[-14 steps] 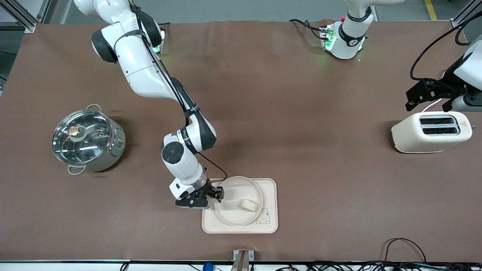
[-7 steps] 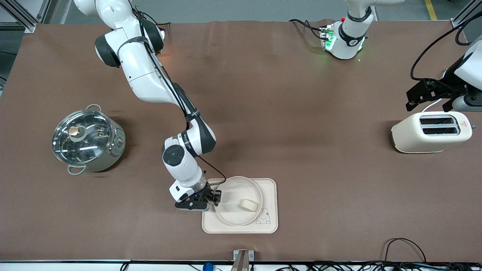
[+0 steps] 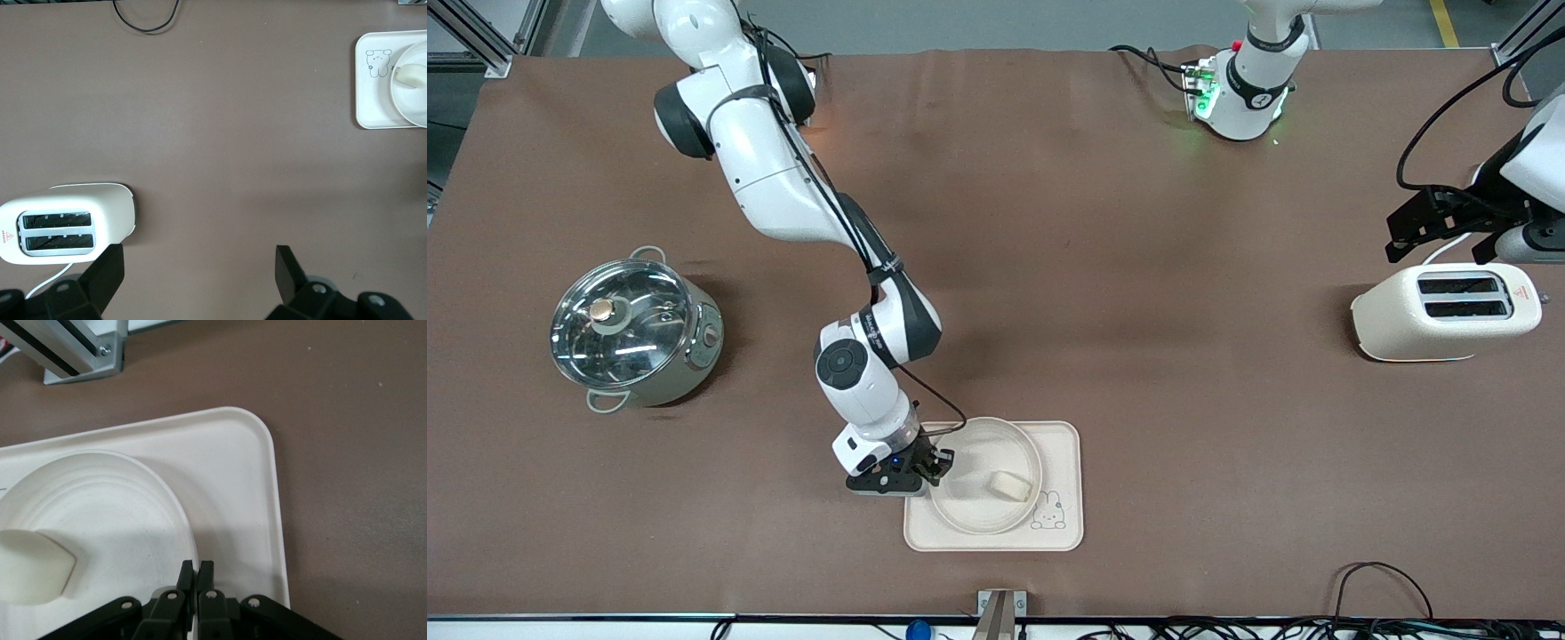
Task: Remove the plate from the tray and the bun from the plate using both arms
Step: 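Lift the plate off the tray with the right gripper and set it beside the tray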
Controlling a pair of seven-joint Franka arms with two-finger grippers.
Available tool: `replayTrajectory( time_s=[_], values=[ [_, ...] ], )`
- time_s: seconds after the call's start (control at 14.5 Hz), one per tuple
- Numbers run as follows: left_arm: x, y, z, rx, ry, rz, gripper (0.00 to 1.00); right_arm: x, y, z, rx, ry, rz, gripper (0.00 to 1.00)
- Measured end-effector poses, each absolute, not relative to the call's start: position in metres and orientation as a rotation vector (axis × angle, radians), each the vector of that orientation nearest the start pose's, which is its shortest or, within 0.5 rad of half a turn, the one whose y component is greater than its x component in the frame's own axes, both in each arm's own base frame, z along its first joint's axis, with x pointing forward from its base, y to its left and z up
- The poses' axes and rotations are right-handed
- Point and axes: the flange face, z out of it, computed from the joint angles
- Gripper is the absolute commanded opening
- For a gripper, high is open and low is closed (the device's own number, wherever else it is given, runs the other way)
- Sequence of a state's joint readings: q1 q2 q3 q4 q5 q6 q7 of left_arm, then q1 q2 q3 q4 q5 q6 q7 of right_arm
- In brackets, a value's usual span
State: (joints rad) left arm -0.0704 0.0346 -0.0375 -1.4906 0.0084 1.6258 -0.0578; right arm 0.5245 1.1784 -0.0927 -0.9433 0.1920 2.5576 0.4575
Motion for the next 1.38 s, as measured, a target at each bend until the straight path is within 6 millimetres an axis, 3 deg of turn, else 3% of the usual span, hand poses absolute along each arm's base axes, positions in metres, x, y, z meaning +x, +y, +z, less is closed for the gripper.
replayTrajectory(
  time_s=[0.28, 0.69, 0.83, 1.04, 1.38],
  values=[
    [0.568, -0.060, 0.648, -3.138, 0.078, -0.158, 1.00, 0.727, 0.388, 0.199, -2.737, 0.175, -0.534, 0.01],
    [0.568, -0.060, 0.648, -3.138, 0.077, -0.158, 1.00, 0.724, 0.397, 0.244, -2.661, 0.196, -0.502, 0.00],
    [0.568, -0.060, 0.648, -3.138, 0.077, -0.158, 1.00, 0.709, 0.398, 0.249, -2.684, 0.186, -0.458, 0.00],
    [0.568, -0.060, 0.648, -3.138, 0.077, -0.158, 1.00, 0.672, 0.401, 0.253, -2.700, 0.165, -0.448, 0.00],
    [0.568, -0.060, 0.648, -3.138, 0.077, -0.158, 1.00, 0.606, 0.375, 0.231, -2.739, 0.160, -0.459, 0.00]
  ],
)
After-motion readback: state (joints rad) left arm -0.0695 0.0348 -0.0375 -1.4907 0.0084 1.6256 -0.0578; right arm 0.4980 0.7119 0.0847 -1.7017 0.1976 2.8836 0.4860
